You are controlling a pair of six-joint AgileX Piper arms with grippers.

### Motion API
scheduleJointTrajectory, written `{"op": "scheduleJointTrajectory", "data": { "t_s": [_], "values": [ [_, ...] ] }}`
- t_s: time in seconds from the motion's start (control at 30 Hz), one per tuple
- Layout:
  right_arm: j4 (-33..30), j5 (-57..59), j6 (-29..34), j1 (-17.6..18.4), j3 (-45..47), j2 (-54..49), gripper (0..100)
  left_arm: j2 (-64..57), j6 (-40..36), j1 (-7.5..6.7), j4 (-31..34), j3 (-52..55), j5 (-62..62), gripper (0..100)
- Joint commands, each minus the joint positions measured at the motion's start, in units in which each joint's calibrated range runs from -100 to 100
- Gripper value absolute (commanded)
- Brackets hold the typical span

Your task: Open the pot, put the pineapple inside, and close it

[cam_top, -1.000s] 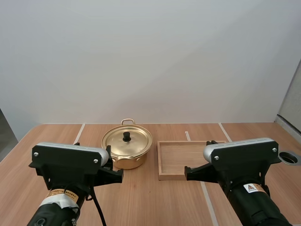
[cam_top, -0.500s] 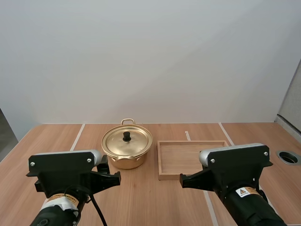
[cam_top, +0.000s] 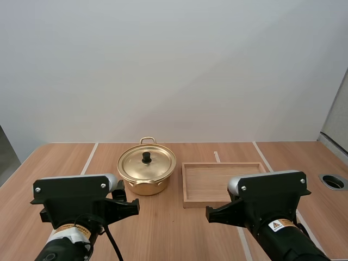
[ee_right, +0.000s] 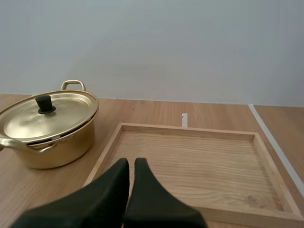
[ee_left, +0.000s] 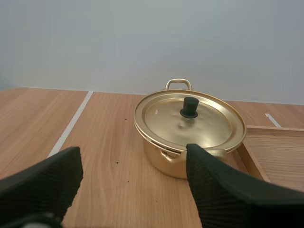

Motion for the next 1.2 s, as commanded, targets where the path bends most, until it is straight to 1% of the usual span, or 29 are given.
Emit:
{"op": "scheduleJointTrajectory", "data": {
  "t_s": [0.0,0.1,0.13,0.2,0.23,0.27,0.3,0.33,0.43,0.5,0.6,0.7,0.73,0.77,0.8,0.83,0.87,0.9,1.17],
  "values": [
    [-0.3,-0.7,1.2,-0.5,0.0,-0.4,9,-0.4,-0.7,0.01,0.6,0.0,0.0,100],
    [-1.3,-5.5,1.8,-0.5,0.0,-0.4,9,-0.4,-0.7,0.01,0.6,0.0,0.0,100],
    [-2.9,-6.6,3.1,-0.5,0.0,-0.4,9,-0.4,-0.7,0.01,0.6,0.0,0.0,100],
    [-9.3,-7.4,8.0,-0.5,0.0,-0.4,9,-0.4,-0.7,0.00,0.6,0.0,0.0,100],
    [-13.5,-7.6,12.6,-0.5,0.0,-0.4,9,-0.4,-0.7,0.00,0.6,0.0,-0.2,100],
    [-21.0,-7.6,19.9,-0.5,0.0,-0.4,9,-0.4,-0.7,0.00,0.6,0.0,-0.2,100],
    [-26.0,-7.6,25.0,-0.5,0.0,-0.4,9,-0.4,-0.7,0.00,0.6,0.0,-0.2,100],
    [-32.1,-7.6,31.9,-0.5,0.0,-0.4,9,-0.4,-0.7,0.00,0.6,0.0,-0.2,100],
    [-38.9,-6.8,40.5,-0.5,0.0,-0.4,9,-0.4,-0.7,0.00,0.6,0.0,-0.2,100],
    [-39.1,-5.6,40.4,-0.4,0.0,-0.4,9,-0.4,-0.7,0.00,0.1,0.0,-0.2,100],
    [-40.1,-2.4,38.2,-0.4,0.0,-0.4,9,-0.4,-0.7,0.00,-0.3,0.0,0.3,100],
    [-40.4,-2.3,36.7,-0.3,0.0,-0.4,9,-0.4,-0.7,0.00,-0.3,0.0,0.3,100],
    [-40.4,-2.3,36.8,-0.2,0.0,-0.4,8,-0.4,-0.7,0.00,-0.3,0.0,0.3,95],
    [-40.4,-2.3,37.2,-0.1,0.0,-0.4,5,-0.4,-0.6,0.00,-0.3,0.0,0.3,75],
    [-40.4,-2.3,37.4,0.0,0.0,-0.4,0,-0.4,-0.6,0.00,-0.3,0.0,0.3,55],
    [-40.5,-2.3,37.4,0.0,0.0,-0.4,0,-0.4,-0.6,0.00,-0.3,0.0,0.3,38],
    [-40.6,-2.3,37.4,0.0,0.0,-0.4,0,-0.4,-0.6,0.00,-0.3,0.0,0.3,16],
    [-40.9,-2.2,37.5,0.0,0.0,-0.4,0,-0.4,-0.4,0.00,-0.3,0.0,0.3,0],
    [-40.9,-1.3,37.1,0.0,0.0,-0.4,0,-0.4,-0.4,0.00,-0.3,0.0,0.1,0]
  ]
}}
